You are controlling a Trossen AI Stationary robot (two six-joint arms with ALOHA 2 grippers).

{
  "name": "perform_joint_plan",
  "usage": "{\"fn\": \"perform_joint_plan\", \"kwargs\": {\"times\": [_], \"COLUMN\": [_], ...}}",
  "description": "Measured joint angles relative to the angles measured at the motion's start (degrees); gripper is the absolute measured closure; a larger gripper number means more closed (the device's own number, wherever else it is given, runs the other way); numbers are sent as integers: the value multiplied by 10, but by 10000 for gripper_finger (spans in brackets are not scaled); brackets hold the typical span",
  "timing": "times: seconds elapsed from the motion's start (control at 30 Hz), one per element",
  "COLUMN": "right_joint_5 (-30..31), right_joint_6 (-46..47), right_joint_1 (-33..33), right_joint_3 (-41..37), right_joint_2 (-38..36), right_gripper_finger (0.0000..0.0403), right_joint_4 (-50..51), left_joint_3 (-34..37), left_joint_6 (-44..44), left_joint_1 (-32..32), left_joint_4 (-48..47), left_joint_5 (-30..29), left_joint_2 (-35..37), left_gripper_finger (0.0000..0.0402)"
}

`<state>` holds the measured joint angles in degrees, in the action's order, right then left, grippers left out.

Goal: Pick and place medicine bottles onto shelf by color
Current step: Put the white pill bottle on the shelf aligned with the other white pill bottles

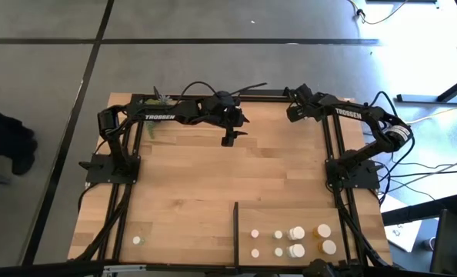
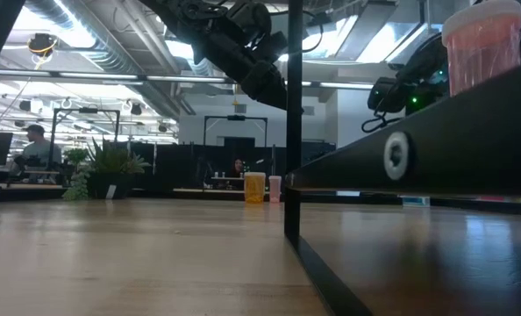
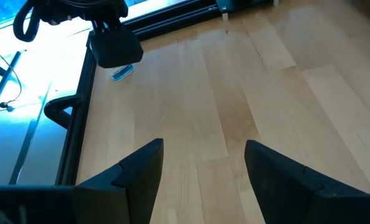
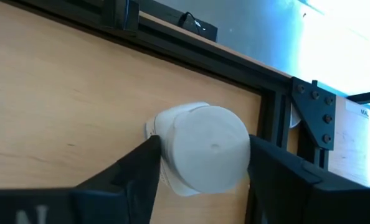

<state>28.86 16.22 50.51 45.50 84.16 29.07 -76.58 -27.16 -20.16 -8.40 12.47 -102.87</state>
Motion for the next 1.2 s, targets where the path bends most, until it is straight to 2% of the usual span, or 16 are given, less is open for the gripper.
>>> {"fn": "perform_joint_plan", "kwargs": {"times": [1.2], "right_joint_5": [-26], "right_joint_6": [0], "right_joint_1": [-1], "right_joint_3": [0], "right_joint_2": [-13], "right_gripper_finger": [187], "right_joint_4": [18], "left_joint_3": [0], "left_joint_6": [0], "left_joint_1": [0], "left_joint_4": [0], "left_joint_5": [0], "left_joint_2": [0], "left_gripper_finger": [182]}}
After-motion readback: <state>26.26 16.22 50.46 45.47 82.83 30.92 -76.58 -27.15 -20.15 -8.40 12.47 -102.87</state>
